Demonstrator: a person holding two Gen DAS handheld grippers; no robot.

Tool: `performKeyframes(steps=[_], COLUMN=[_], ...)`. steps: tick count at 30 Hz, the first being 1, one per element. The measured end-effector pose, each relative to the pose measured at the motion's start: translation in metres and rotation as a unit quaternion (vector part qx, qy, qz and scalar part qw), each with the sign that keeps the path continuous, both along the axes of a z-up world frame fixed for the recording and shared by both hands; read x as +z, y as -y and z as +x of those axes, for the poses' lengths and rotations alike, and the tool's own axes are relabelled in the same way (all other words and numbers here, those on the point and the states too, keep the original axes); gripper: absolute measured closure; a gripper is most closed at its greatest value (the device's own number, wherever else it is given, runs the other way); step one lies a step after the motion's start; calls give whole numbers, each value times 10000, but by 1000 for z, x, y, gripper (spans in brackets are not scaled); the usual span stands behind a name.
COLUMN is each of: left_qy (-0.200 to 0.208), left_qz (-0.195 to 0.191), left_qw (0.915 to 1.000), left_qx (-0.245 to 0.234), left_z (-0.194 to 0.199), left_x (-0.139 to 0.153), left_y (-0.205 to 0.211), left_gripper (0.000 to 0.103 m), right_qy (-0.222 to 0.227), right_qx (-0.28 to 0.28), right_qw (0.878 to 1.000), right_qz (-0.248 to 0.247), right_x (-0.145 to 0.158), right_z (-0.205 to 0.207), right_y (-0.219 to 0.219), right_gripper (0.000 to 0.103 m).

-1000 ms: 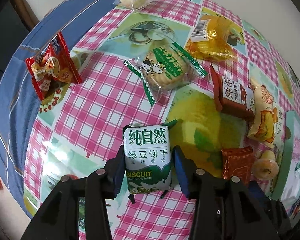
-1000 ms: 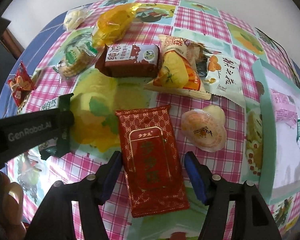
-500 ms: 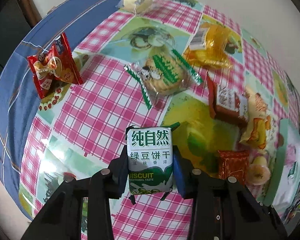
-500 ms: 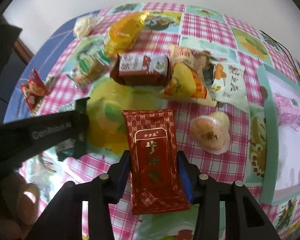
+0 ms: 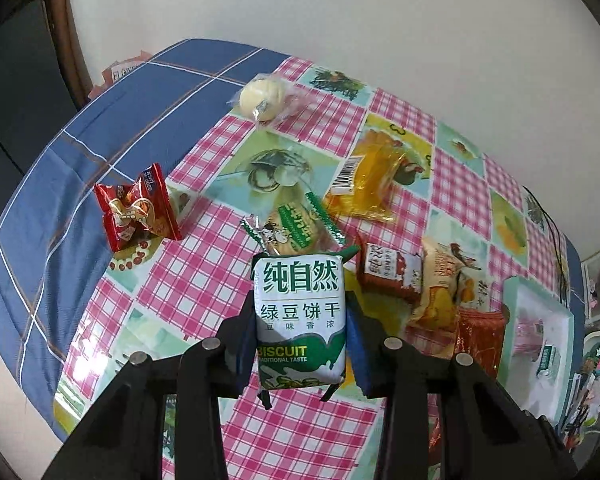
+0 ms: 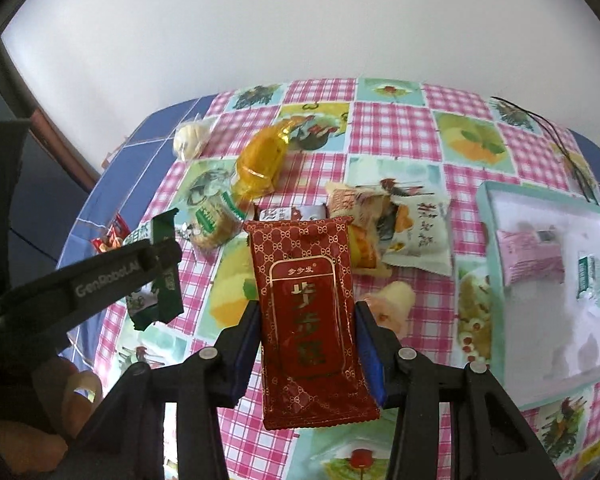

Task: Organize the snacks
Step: 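Lift both held packs and carry them over the white tray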

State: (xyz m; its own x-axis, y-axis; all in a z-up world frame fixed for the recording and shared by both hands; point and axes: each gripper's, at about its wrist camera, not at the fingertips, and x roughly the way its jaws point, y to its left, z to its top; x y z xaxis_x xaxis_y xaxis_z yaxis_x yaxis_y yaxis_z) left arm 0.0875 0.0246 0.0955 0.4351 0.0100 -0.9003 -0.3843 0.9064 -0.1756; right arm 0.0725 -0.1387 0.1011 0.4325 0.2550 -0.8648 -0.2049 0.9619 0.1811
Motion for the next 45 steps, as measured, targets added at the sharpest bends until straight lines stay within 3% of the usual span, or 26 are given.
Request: performKeyframes(steps=[12,16,27,33,37,45], left_qy=[-48,-47,-5,-51,-51,-114], left_qz=[-65,196,531,307,311,437], left_qw=[9991,9965,9794,9668,9585,9460], left_qx=[-428,-810,-1947,-2535,-2835,-3209], left_z=[4,7,4,5,9,19], left_x=[0,3,1,-4,-9,-27], left_y=[58,96,197,243,271,309], left_gripper=[62,62,62,62,62,62], right_qy=[-185,-167,-214,-223,-166,-93], right_qx=[-577,-914,-2010,-2690,-3072,-3481], right_qw=[9982,9957,9793,9629,9515,9369], right_qz=[-37,33,-25,9,64,-308], right_x=[-7,-3,-11,-20,-23,-33], right_z=[6,8,9,6,5,8], right_y=[64,99,205,263,291,322], right_gripper=[55,55,55,55,55,55])
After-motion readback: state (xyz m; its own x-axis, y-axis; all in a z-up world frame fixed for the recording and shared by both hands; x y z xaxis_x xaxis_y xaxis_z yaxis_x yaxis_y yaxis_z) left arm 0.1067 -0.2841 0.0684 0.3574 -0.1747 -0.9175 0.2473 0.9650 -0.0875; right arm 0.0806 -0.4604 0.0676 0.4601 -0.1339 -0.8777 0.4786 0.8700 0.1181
